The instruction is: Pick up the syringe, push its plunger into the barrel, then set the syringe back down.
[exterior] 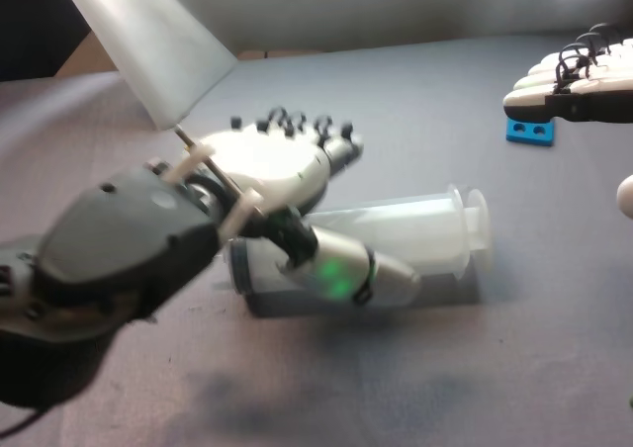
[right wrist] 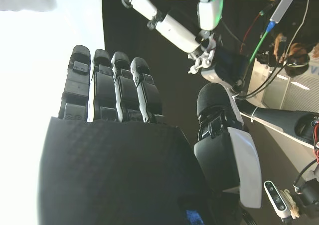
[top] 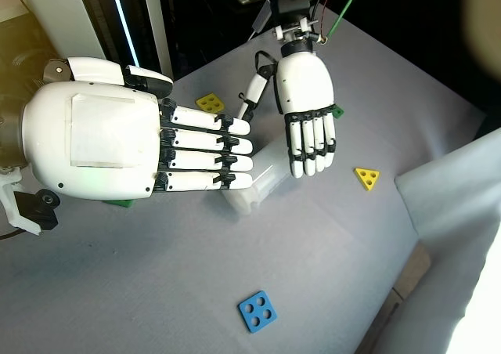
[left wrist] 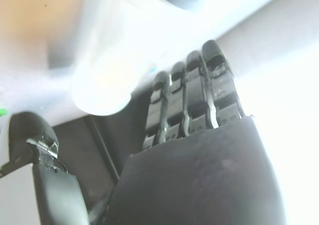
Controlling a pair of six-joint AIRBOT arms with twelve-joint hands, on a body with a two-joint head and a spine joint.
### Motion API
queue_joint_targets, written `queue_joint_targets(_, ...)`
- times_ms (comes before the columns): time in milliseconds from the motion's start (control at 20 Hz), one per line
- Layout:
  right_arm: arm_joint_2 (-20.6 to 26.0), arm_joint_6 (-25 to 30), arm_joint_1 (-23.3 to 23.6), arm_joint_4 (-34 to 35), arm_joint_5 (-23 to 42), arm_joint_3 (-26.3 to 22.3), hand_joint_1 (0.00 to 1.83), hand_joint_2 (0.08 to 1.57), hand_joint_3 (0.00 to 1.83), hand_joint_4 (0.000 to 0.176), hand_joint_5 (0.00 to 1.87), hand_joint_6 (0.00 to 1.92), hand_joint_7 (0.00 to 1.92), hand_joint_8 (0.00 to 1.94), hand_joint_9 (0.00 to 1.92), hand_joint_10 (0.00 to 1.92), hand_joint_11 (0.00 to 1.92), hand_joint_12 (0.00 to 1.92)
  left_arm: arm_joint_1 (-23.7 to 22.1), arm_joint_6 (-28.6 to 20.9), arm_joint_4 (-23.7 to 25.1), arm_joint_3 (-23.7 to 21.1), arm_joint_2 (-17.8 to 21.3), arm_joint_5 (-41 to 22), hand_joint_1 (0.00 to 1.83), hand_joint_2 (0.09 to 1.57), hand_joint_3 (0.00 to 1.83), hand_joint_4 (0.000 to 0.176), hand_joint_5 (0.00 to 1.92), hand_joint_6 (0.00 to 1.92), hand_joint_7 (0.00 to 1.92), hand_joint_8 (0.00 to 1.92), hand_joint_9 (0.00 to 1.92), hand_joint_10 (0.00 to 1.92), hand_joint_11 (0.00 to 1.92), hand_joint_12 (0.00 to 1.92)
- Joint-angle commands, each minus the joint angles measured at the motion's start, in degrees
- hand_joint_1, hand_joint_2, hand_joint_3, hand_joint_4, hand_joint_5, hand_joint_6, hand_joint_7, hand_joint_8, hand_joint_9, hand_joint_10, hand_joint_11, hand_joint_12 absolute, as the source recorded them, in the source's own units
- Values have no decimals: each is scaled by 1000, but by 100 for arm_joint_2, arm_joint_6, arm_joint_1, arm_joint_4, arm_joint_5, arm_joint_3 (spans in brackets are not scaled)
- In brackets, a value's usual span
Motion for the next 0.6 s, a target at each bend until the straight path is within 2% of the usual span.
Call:
queue_joint_targets(0,-9,4,68,374,367,9,0,1299,0,0,113,9,65,5,25,6,3,1,-162,-50,511,13,112,55,129,688,0,0,0,0,0,0,0,0,0,10)
queue_joint_targets(150,-7,-106,70,369,541,10,0,1302,0,0,103,4,63,2,17,2,0,0,-368,-255,1142,53,519,776,94,680,0,0,0,0,0,0,0,0,0,0)
queue_joint_targets(250,-6,-154,116,306,690,11,0,1303,0,0,111,7,70,5,24,5,0,0,-519,-558,1799,91,815,1420,83,679,0,0,0,0,0,0,0,0,0,0)
queue_joint_targets(300,-5,-158,169,202,735,11,0,1305,0,0,100,2,60,0,17,2,0,0,-608,-804,2209,113,962,1736,92,692,0,0,0,0,0,0,0,0,0,0)
queue_joint_targets(350,-5,-192,227,96,771,10,0,1304,0,0,95,0,56,0,15,1,0,0,-721,-1255,2826,126,1113,2040,87,707,1,0,0,0,0,0,0,0,0,0)
queue_joint_targets(450,1,-293,396,-162,868,9,0,1310,0,0,91,0,55,0,15,1,0,0,-983,-3014,5160,89,1452,2429,86,736,13,0,1,0,0,0,0,0,26,12)
queue_joint_targets(500,3,-324,449,-247,881,9,0,1313,0,0,100,4,66,5,24,5,0,0,-1085,-4145,6421,62,1572,2469,96,807,11,0,46,4,59,6,54,6,58,30)
queue_joint_targets(550,4,-324,516,-352,880,10,0,1324,2,0,166,12,140,6,72,12,20,18,-1160,-5478,8024,40,1680,2384,118,881,8,0,114,7,145,10,134,12,110,62)
